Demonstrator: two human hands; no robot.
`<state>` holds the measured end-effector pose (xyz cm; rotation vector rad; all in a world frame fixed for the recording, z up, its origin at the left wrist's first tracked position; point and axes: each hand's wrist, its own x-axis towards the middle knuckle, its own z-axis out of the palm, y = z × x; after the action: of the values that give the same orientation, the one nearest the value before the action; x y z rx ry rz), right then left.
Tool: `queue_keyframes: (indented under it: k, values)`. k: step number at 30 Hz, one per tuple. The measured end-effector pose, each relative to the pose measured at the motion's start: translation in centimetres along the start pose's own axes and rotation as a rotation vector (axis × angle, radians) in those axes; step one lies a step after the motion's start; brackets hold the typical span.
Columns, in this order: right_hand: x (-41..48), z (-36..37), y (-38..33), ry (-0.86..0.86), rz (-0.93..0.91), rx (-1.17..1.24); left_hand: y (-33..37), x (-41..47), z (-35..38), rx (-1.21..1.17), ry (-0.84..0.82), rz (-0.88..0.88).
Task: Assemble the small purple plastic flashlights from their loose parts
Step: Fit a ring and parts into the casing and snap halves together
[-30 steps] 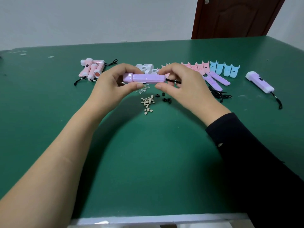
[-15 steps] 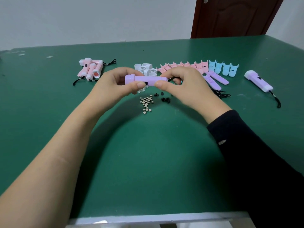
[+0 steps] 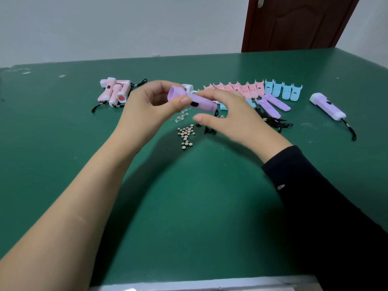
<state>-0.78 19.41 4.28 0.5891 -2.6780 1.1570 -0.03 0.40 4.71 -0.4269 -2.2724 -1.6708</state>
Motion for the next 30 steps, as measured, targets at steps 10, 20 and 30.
queue_keyframes:
  k: [10,20,30]
  values:
    - [0.2,0.6,0.0,0.047,-0.075,0.246,1.1,-0.4,0.6,0.03,0.002,0.087]
    - [0.1,0.6,-0.8,0.02,-0.025,0.411,0.6,-0.1,0.3,-0.038,-0.026,-0.015]
    - [0.1,0.9,-0.8,-0.023,0.027,0.398,-0.1,-0.1,0.7,-0.136,-0.004,-0.126]
